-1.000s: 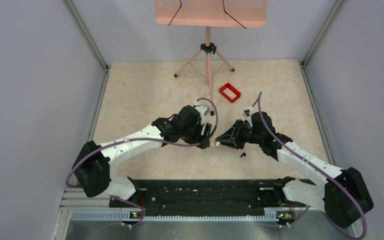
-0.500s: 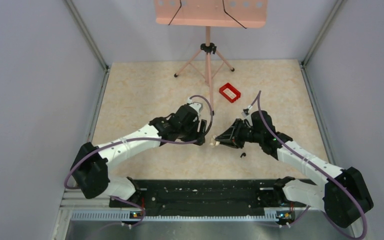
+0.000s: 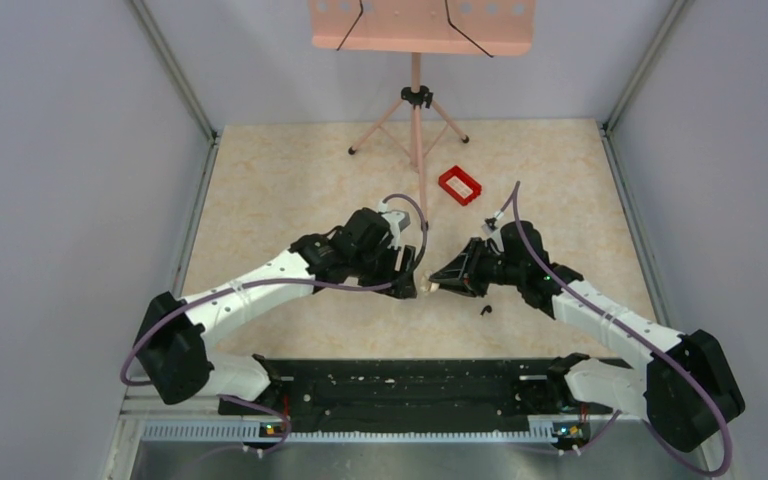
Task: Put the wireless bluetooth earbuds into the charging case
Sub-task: Adjust the right earbud in the right side groove of the charging case.
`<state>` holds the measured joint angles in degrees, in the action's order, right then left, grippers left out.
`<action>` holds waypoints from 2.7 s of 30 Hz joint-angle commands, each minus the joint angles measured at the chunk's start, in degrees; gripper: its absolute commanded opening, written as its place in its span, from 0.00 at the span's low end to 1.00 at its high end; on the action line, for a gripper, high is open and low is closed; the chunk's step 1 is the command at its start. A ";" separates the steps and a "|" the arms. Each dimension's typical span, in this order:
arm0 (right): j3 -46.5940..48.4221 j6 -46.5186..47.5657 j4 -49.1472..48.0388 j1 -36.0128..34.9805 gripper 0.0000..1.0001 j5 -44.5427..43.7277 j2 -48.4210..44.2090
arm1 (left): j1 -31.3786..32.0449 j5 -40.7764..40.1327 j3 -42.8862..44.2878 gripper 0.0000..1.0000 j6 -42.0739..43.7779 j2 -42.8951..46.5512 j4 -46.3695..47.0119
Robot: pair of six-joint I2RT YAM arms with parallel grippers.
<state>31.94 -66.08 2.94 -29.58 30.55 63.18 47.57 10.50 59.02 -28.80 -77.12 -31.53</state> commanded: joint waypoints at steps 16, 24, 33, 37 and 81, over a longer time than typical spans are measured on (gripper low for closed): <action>2.00 -0.21 -1.68 -0.77 0.00 0.92 -1.10 | -0.02 -1.20 4.45 0.70 -0.92 -4.49 3.66; 1.85 -0.29 -1.56 -0.81 0.00 0.82 -1.81 | -0.02 -3.86 5.28 0.69 -0.31 -5.48 2.30; 1.37 -0.32 -1.88 -0.77 0.00 1.01 -1.92 | -0.11 -6.38 5.99 0.69 -0.16 -5.46 1.69; 1.46 -0.41 -1.83 -0.80 0.00 0.88 -1.85 | -0.14 -6.14 6.18 0.69 -0.64 -5.41 2.15; 2.70 -1.00 -2.51 -0.80 0.00 -0.15 1.37 | 0.50 8.13 11.05 0.46 -7.95 -6.40 -5.41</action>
<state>31.94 -67.13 2.57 -29.63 30.06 64.16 47.57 15.35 68.53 -36.60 -82.15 -36.58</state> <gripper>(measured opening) 0.256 0.465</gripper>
